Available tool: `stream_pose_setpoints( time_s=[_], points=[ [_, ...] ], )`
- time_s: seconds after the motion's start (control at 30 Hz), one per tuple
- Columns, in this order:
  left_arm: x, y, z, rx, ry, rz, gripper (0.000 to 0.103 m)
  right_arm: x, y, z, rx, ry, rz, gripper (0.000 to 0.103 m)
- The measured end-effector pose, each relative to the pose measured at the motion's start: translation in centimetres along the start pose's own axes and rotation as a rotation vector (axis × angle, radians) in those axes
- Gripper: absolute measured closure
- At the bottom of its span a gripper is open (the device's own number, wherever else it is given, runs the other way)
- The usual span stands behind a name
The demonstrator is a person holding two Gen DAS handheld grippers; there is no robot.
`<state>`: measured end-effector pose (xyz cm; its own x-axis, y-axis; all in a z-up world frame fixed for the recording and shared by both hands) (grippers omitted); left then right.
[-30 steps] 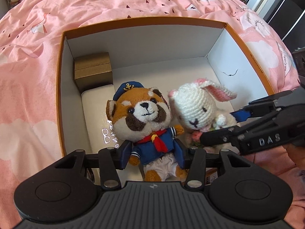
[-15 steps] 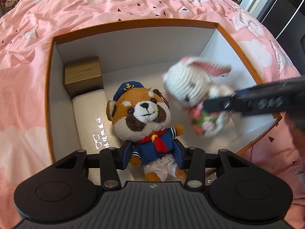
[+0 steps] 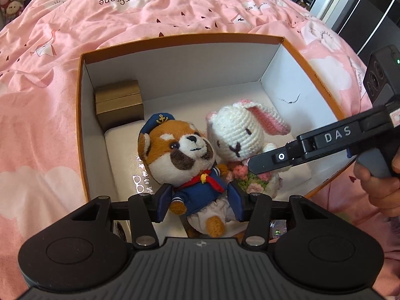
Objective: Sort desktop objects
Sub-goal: 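Open the left tool releasing the raccoon while the right tool releases the bunny in the box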
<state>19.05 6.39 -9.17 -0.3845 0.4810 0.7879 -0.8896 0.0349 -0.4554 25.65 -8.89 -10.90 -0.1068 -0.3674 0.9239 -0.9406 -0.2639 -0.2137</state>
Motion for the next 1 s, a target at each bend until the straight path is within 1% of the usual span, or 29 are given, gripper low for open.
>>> stream_pose_setpoints(
  time_s=[0.13,0.17,0.2,0.23,0.27,0.3,0.33,0.37,0.43,0.57,0.67,0.73,0.83,0.9,0.93,1.0],
  points=[
    [-0.5,-0.2,-0.3,0.017,-0.014,0.004,0.046,-0.1,-0.2,-0.6,0.053,0.044,0.038,0.046],
    [-0.9,-0.2,-0.4,0.03,-0.012,-0.011,0.05,-0.2,-0.2,-0.7,0.054,0.046,0.035,0.046],
    [-1.3,0.0,-0.6,0.048,-0.012,-0.024,0.065,-0.4,-0.2,-0.6,0.053,0.045,0.033,0.046],
    [-1.7,0.1,-0.7,0.061,-0.008,-0.033,0.071,-0.4,-0.1,-0.5,0.046,0.046,0.037,0.047],
    [-2.0,0.2,-0.7,0.069,0.001,-0.038,0.073,-0.3,-0.2,-0.4,0.029,0.047,0.047,0.048],
    [-2.1,0.3,-0.7,0.067,0.008,-0.039,0.077,-0.1,-0.4,-0.1,0.003,0.053,0.065,0.049],
    [-2.2,0.3,-0.5,0.065,0.015,-0.041,0.081,0.3,-0.6,0.2,-0.02,0.066,0.094,0.05],
    [-2.1,0.3,-0.4,0.066,0.027,-0.042,0.083,0.7,-0.8,0.3,-0.026,0.084,0.123,0.051],
    [-2.1,0.3,-0.3,0.072,0.046,-0.048,0.085,1.5,-1.3,0.3,-0.028,0.115,0.169,0.052],
    [-2.1,0.4,-0.5,0.077,0.031,-0.052,0.085,1.8,-1.5,0.1,-0.032,0.135,0.19,0.053],
    [-2.0,0.5,-0.6,0.082,0.024,-0.05,0.085,3.6,-1.9,0.2,-0.043,0.16,0.28,0.058],
    [-1.9,0.6,-0.7,0.087,0.021,-0.05,0.085,4.5,-2.4,0.5,-0.033,0.177,0.316,0.063],
    [-2.0,0.5,-0.8,0.087,0.02,-0.05,0.085,4.0,-2.8,0.6,-0.01,0.202,0.305,0.066],
    [-2.0,0.5,-0.7,0.085,0.018,-0.049,0.085,2.8,-2.1,0.3,0.027,0.197,0.25,0.066],
    [-2.0,0.5,-0.8,0.086,0.018,-0.048,0.085,1.9,-1.6,-0.1,0.04,0.171,0.203,0.065],
    [-1.8,0.6,-0.9,0.09,0.01,-0.045,0.085,0.7,-0.1,-0.7,0.051,0.09,0.104,0.065]
  ],
)
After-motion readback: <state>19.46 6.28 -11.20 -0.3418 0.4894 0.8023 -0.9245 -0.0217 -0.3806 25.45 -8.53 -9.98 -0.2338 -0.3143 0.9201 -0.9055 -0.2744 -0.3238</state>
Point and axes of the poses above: each gripper's, at about its wrist camera, not at the fingertips, and x roughly against the way its jaws point, z to its right, y to its underside, the point moved 7 cm from there along -x, roughly the way its jaws point, and after that the axes turned 15 degrees about y, right-handed, at the moved point
